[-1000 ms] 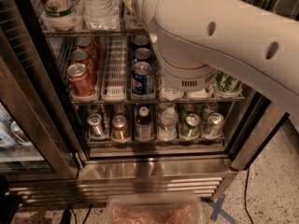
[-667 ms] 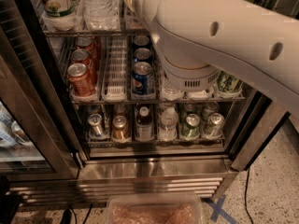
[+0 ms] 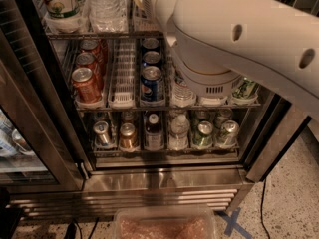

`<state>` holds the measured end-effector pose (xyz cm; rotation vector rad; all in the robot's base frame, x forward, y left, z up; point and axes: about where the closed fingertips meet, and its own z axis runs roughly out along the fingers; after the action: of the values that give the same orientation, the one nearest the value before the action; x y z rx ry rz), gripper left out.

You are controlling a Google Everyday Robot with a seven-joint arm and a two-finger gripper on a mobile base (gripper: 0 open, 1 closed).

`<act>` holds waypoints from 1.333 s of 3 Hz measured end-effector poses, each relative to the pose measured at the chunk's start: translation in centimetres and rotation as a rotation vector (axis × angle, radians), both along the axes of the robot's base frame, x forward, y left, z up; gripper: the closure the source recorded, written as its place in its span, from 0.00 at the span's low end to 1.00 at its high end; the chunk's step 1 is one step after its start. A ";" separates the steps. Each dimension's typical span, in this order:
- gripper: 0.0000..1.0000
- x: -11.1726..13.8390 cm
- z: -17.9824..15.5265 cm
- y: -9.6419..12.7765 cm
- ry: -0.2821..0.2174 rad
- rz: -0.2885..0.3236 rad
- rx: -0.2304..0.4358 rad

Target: Pick blue plastic bottle from top shelf of fridge

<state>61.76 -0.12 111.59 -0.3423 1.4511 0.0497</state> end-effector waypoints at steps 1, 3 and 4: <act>1.00 0.0 0.0 0.0 0.000 0.000 0.000; 1.00 -0.8 0.5 0.1 -0.012 0.004 0.015; 1.00 -1.4 0.8 0.1 -0.019 0.005 0.025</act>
Offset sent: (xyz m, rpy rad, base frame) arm -0.0608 -0.0039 0.0033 0.0755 -0.0216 0.0024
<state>60.39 -0.01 112.35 -0.3249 1.4294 0.0688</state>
